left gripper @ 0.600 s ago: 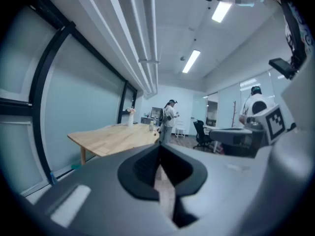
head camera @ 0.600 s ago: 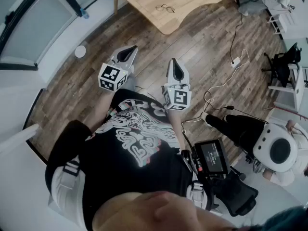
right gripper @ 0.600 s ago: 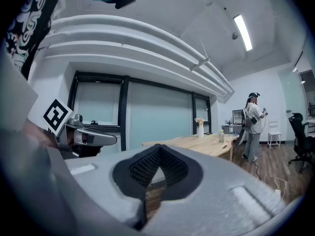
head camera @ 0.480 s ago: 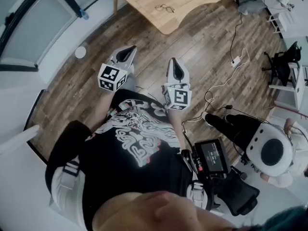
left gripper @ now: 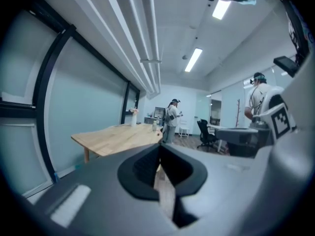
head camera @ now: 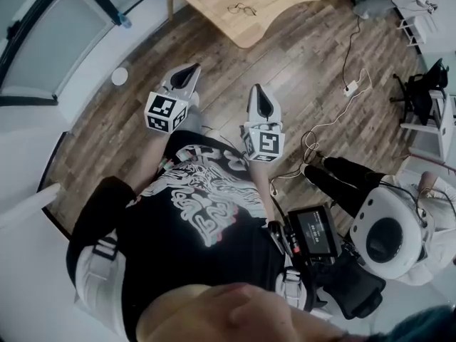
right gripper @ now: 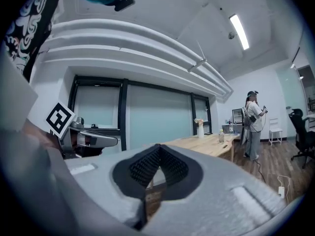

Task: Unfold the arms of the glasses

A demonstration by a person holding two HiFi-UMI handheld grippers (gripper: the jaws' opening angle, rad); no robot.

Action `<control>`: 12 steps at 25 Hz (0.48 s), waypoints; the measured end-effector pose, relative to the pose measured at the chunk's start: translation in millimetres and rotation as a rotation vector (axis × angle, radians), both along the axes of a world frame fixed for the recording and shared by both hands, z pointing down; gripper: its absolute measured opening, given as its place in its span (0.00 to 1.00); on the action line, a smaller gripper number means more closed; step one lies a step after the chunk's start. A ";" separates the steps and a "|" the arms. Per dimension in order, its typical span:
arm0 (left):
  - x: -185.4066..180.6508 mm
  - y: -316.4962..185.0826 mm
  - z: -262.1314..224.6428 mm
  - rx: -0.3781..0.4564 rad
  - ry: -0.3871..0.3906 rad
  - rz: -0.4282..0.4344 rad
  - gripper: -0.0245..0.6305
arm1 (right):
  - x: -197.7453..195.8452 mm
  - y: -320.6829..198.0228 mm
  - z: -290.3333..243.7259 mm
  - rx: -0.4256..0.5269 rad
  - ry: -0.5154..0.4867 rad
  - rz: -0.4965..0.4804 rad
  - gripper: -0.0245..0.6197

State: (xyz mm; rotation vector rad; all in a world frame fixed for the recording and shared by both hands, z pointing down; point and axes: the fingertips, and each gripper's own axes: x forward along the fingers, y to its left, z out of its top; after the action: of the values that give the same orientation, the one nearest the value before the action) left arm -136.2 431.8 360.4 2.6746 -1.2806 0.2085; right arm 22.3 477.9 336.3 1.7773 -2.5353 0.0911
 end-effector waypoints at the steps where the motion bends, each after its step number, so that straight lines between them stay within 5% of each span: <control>1: 1.3 -0.7 -0.4 0.002 -0.002 -0.001 0.02 | 0.7 0.5 -0.5 0.005 -0.007 -0.006 0.04; 12: 27.2 -6.1 -8.9 0.027 -0.007 0.005 0.02 | 31.9 -3.5 3.1 0.017 -0.010 0.018 0.04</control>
State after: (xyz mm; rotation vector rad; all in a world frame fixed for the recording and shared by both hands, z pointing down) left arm -108.9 425.7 351.5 2.7024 -1.2875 0.2027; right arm 54.2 474.4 339.4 1.8101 -2.5351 0.0797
